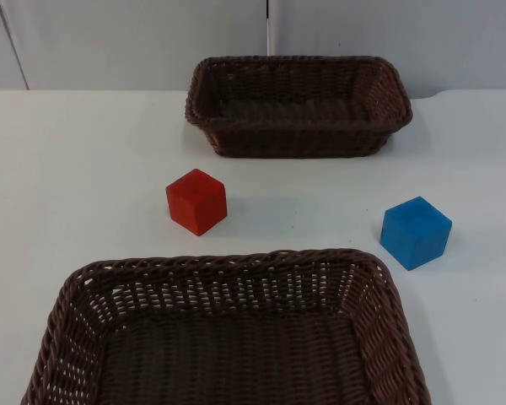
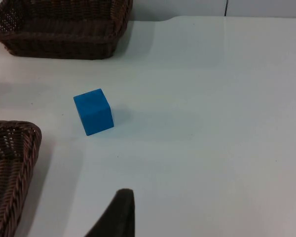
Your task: Pick up one cube with the left hand and place it into the upper basket. Pick up one cube with the right hand and place it into the lower basket.
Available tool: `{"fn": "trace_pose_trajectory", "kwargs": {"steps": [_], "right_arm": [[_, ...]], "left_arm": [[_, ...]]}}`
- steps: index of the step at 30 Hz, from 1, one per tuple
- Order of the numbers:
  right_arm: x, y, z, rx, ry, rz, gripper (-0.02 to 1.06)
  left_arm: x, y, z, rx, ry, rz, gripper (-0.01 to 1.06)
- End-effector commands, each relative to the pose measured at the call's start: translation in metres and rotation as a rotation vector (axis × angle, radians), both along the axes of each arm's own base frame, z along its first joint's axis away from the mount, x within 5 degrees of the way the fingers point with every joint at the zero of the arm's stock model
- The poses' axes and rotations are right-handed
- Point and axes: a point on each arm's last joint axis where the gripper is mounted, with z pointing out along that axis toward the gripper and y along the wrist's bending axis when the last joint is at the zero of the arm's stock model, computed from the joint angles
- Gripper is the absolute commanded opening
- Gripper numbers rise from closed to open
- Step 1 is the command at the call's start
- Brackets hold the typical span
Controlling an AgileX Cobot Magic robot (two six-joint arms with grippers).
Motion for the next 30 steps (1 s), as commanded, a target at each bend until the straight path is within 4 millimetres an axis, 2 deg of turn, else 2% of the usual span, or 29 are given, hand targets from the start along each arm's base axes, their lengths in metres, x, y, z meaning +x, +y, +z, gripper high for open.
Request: {"fn": "trace_pose_trajectory", "kwargs": {"steps": [1, 14, 30], "right_arm": [[0.000, 0.000, -0.002, 0.003, 0.003, -0.002, 1.05], [0.000, 0.000, -0.002, 0.003, 0.003, -0.002, 1.05], [0.000, 0.000, -0.002, 0.003, 0.003, -0.002, 1.05]], "left_arm": [[0.012, -0.001, 0.001, -0.014, 0.004, -0.011, 1.05], [0.059, -0.007, 0.013, -0.039, -0.010, -0.082, 1.05], [0.102, -0.019, 0.004, -0.104, -0.001, -0.167, 1.05]]}}
